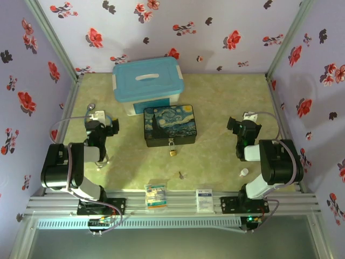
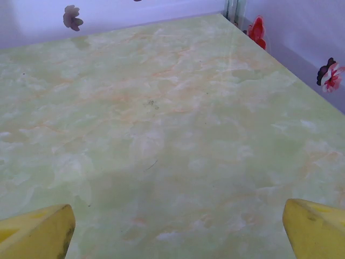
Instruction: Unlock a padlock with a key
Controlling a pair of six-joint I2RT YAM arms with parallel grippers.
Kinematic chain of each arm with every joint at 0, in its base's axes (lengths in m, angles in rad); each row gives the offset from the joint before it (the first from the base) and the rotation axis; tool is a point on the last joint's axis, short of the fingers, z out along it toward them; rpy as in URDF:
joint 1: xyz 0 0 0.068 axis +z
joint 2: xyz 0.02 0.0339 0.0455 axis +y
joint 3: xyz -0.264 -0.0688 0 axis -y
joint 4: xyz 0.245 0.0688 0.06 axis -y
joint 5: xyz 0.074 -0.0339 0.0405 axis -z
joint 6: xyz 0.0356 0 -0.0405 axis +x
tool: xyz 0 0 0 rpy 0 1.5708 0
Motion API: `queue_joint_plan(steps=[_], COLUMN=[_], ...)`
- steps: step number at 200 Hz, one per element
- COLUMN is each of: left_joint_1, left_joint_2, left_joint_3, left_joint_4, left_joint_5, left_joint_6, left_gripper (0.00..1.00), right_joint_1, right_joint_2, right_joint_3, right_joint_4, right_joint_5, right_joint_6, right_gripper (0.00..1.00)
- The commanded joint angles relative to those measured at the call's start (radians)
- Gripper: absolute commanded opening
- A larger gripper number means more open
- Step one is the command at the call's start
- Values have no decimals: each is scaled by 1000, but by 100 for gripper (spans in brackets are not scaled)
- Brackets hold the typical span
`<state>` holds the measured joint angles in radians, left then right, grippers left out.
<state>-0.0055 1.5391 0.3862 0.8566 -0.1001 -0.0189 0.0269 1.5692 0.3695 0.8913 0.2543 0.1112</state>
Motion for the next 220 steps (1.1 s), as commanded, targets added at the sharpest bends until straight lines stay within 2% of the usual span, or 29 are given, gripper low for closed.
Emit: queue_joint_plan(steps=[1,185,197,220], left_joint_1=[10,10,11,11], left_joint_2=[6,5,-11,-111], left_joint_3=[14,6,-2,24], left_joint_4=[18,34,40,-91], left_joint_5=[15,-18,-51,-76], left_joint_6=[10,-7,-7,-37], left_gripper=[100,100,100,100], right_joint_1=[7,-1,-1,-1], right_joint_2=[-9,-10,-12,-34], right_joint_3=[14,13,8,7], right_joint_4=[6,5,13,0], right_joint_5=[-4,-21,-13,4], right_joint_6=[-16,-11,-10,-3], right_gripper=[99,99,99,99])
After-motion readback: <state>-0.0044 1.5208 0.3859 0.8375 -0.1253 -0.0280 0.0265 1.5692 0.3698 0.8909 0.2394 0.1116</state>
